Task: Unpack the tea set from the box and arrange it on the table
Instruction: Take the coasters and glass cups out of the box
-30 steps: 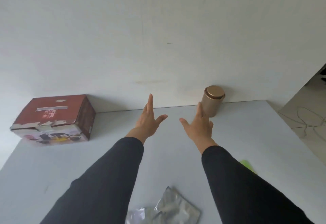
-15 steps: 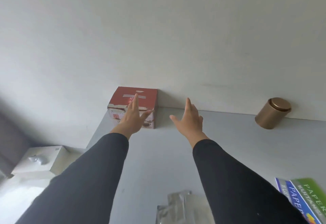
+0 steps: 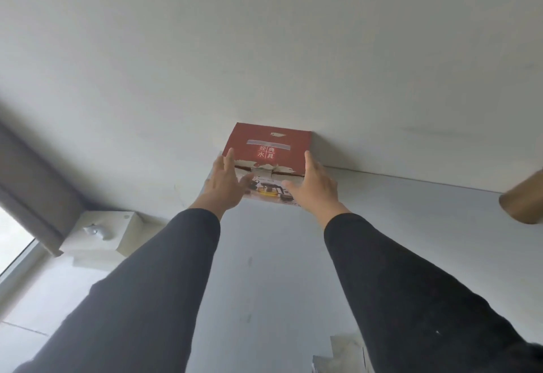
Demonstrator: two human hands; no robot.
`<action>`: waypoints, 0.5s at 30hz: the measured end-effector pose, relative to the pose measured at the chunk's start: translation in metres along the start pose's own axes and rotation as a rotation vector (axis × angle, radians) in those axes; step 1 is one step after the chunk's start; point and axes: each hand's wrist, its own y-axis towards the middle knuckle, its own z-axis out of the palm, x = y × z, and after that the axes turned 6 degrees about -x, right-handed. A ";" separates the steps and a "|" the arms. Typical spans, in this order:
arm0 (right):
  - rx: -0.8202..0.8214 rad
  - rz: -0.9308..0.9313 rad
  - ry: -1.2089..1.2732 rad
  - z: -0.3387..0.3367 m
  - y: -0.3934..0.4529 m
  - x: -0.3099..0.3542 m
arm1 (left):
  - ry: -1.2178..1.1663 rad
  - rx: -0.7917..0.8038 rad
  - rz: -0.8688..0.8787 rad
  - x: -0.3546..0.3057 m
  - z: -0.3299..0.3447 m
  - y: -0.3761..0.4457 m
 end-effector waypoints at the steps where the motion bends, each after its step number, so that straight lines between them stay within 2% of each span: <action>1: -0.001 0.011 -0.003 0.004 0.004 0.001 | 0.001 0.005 0.000 0.003 0.001 0.007; 10: -0.049 0.134 -0.011 0.032 0.025 0.019 | -0.185 0.076 0.039 0.017 -0.004 0.052; 15: -0.084 0.185 -0.034 0.041 0.029 0.026 | -0.297 0.105 -0.029 0.022 -0.007 0.062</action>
